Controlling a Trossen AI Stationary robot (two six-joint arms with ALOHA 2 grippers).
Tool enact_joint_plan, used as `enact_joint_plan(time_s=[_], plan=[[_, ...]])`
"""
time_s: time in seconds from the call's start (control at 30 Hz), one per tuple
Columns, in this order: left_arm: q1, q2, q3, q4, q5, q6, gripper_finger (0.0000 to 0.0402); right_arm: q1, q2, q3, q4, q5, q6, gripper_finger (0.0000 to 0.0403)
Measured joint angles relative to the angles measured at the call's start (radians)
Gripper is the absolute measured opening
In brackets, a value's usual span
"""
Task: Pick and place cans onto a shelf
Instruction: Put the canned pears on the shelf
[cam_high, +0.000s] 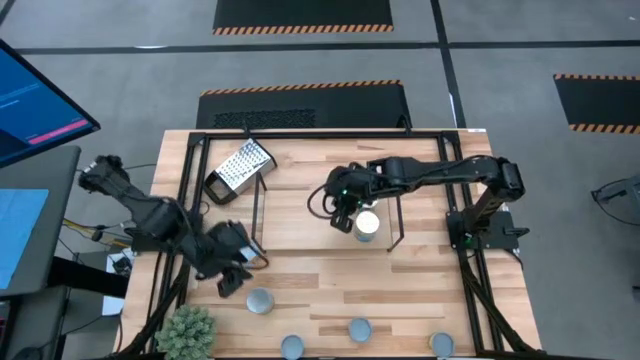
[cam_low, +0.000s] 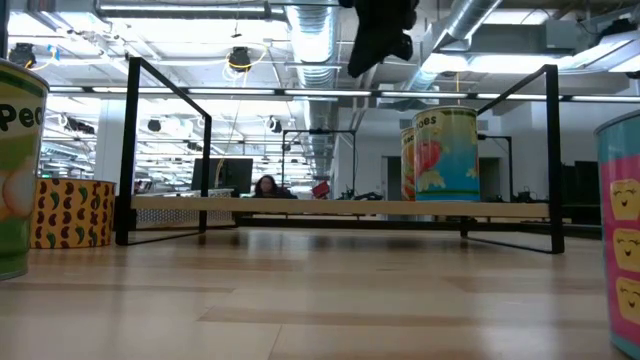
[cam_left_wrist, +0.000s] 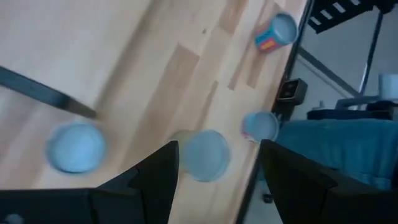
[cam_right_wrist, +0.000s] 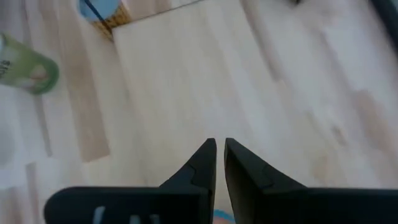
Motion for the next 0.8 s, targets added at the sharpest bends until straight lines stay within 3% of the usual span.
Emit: enact_joint_plan(time_s=[0.13,0.43,0.8], plan=[[-0.034,0.087,0.000,0.018,0.010,-0.140,0.0212,-0.027,-0.023,0.000,-0.046,-0.001,-0.082,0.0059],[-0.069,0.294,0.000,0.020,0.142,-0.399,0.0212,-0.048,-0.051,0.001,-0.132,-0.003,-0.245,0.0059],[-0.080,0.413,0.000,0.027,0.133,-0.489,0.0212,-0.063,-0.054,0.000,-0.133,-0.008,-0.351,0.0059]])
